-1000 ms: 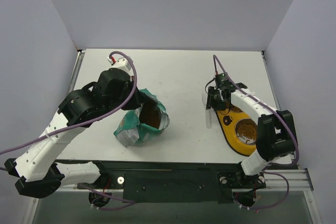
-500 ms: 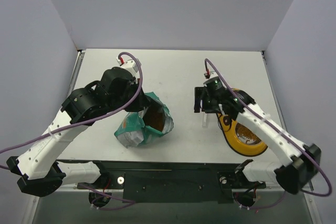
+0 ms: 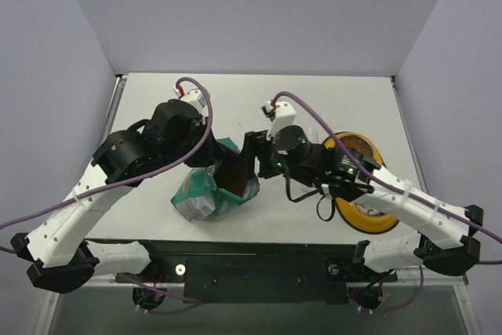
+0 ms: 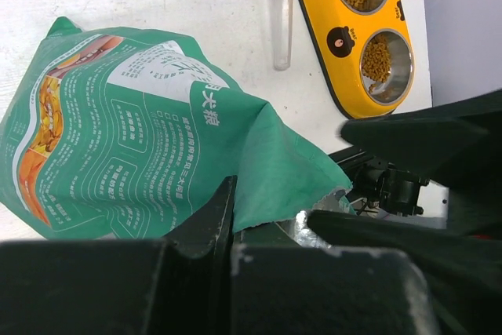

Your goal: Serve the pet food

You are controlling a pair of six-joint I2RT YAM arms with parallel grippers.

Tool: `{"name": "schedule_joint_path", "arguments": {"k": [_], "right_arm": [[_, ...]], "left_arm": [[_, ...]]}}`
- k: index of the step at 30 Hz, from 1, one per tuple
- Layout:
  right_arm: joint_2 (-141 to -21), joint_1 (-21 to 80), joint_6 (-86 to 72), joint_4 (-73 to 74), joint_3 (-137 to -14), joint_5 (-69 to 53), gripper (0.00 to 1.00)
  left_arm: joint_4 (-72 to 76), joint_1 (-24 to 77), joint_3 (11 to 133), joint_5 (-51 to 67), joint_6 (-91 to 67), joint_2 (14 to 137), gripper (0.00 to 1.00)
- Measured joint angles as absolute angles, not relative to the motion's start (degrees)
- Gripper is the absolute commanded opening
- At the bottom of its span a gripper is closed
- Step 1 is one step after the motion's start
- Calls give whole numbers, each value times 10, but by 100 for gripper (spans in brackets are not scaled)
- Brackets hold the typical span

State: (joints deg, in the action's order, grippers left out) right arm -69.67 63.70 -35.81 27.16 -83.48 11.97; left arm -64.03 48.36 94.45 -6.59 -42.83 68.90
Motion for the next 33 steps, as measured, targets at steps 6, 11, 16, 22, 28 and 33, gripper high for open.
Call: {"name": "schedule_joint_path", "arguments": {"k": [6,11,16,22,28,33], "right_arm": [[-776,658,-329,291,-845,142,38],[-778,672,-312,307,-851,222,0],[-788,689,-313,359,-882,282,0],[-774,698,-336,439,-907,324,0],[-762,696,-363,479,-955,343,0],[-761,653,-380,477,-969,319,0]], "left_arm": [[-646,484,956,-75,-433,700,0],[-639,484,955,-79,-435,702,0],[-639,488,970,-66,-445,725,0],[-630,536,997,-71,-447,757,0],[-616,552,1028,-76,-435,778,0],[-606,536,1032,-55,-408,785,24]]}}
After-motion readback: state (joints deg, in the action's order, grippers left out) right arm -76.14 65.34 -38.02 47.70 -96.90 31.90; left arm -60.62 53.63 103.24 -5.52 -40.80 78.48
